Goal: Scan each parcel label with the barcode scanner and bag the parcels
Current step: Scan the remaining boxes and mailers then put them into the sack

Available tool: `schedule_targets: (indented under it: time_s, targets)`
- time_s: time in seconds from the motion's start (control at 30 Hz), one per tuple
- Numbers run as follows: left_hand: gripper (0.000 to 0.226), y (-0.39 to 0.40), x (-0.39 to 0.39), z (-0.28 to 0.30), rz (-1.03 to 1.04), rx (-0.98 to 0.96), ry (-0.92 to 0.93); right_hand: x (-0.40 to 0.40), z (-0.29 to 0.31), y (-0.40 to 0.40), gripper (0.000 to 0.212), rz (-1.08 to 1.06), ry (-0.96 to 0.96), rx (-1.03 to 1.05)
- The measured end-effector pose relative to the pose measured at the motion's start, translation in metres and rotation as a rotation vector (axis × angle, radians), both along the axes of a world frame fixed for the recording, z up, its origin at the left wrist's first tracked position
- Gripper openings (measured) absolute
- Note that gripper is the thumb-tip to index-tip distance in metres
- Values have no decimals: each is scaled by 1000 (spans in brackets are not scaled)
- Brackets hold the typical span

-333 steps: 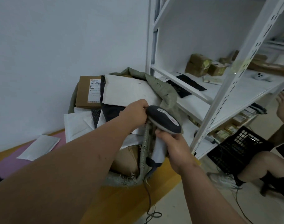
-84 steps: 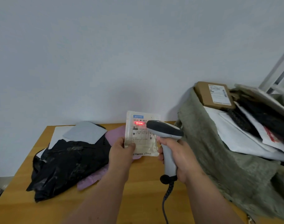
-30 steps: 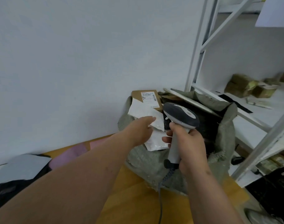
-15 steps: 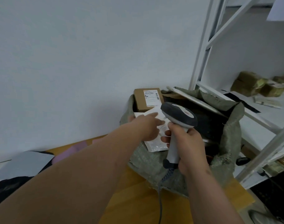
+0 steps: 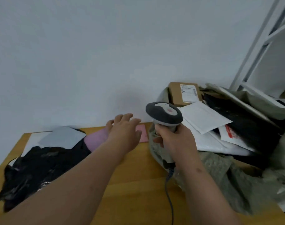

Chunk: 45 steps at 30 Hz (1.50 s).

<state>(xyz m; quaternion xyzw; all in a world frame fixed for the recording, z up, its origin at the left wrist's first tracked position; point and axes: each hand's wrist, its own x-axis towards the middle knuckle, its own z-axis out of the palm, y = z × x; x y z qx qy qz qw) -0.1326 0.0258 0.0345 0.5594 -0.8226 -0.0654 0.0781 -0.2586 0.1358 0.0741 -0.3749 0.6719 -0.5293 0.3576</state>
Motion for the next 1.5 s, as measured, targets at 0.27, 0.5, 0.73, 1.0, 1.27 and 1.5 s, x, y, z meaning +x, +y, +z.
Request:
schedule_targets:
  time_s: [0.27, 0.5, 0.73, 1.0, 1.27, 1.5]
  targets:
    - [50, -16, 113, -61, 156, 180, -56, 85, -54, -51, 11, 139, 101, 172]
    - [51, -36, 202, -117, 231, 303, -95, 150, -105, -91, 9, 138, 50, 333]
    - [59, -63, 242, -148, 217, 370, -152, 186, -137, -120, 10, 110, 73, 390]
    - [77, -80, 270, -169, 339, 380, -178, 202, -150, -134, 13, 139, 81, 407]
    - [89, -106, 293, -185, 326, 550, -221, 219, -171, -150, 13, 185, 57, 428]
    - [88, -93, 285, -198, 128, 591, -283, 235, -176, -157, 15, 177, 37, 446]
